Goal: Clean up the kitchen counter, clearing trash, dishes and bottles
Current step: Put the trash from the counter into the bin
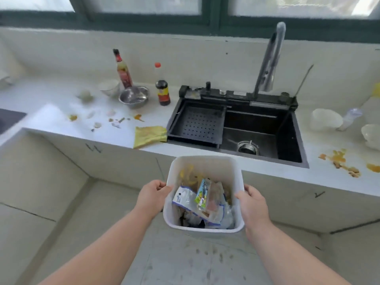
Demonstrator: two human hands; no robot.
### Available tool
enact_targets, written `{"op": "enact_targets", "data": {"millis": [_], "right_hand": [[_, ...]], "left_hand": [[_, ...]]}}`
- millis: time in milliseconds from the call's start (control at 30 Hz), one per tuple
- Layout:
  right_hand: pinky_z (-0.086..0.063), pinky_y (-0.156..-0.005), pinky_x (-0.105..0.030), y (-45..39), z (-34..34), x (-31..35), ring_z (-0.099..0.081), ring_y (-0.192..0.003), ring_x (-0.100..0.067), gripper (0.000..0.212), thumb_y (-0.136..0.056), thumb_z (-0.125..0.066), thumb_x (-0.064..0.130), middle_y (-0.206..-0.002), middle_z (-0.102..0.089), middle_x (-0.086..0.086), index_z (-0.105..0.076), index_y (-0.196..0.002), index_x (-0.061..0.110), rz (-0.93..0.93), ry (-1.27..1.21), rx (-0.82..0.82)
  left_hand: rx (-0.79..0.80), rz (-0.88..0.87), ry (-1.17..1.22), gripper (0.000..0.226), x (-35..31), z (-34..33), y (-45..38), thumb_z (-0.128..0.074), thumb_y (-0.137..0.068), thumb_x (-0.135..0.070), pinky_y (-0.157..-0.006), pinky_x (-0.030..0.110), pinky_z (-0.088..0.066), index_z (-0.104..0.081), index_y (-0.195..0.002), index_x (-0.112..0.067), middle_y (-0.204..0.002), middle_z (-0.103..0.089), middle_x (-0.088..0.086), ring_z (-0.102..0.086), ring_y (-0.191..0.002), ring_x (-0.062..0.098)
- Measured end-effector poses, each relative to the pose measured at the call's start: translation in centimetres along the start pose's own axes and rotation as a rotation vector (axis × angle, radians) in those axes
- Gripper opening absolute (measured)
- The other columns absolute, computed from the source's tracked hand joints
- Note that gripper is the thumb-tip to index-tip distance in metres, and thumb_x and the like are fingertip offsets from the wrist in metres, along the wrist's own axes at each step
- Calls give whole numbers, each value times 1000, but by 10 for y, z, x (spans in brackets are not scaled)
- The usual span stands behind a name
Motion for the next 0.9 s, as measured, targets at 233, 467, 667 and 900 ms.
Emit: {"op": "enact_targets", "data": {"millis": [233,467,667,900], "right_hand": [[-53,-69,-32,51,-182,3,-66,-83,-18,21,-98,-63,6,-101,-72,-3,-66,-117,13,14,141,230],[-48,-66,-34,88,-327,2,-58,-72,-26,16,-94,-61,6,-85,-68,-10,-69,-103,-5,2,360,480],[-52,-60,-29,91,-417,12,-59,-69,-24,18,-92,-58,6,-80,-67,-15,-75,-95,0,-34,404,647],[-52,-71,-41,65,-515,23,-60,-74,-25,32,-74,-64,14,-82,-68,-16,-68,-94,-10,-115,452,890]], "left_hand": [[-176,111,89,24,97,164,-21,-70,-97,-30,-71,49,-63,-72,-92,-7,-86,-78,14,-68,-68,28],[-394,201,85,27,167,283,-36,-67,-101,-26,-62,34,-40,-68,-90,-2,-78,-66,6,-54,-70,23],[-534,329,118,24,210,331,-52,-65,-102,-29,-61,34,-39,-68,-87,-10,-82,-70,5,-60,-74,21],[-718,497,159,36,241,360,-78,-66,-101,-26,-56,33,-32,-55,-69,-14,-64,-57,-3,-48,-60,18]]}}
Point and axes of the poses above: each hand's wrist, its own y-axis away from the middle knuckle, its own z-axis out of the back of the hand, x = y × z, the point moved 1 cm from there along -y, towards the middle knuckle
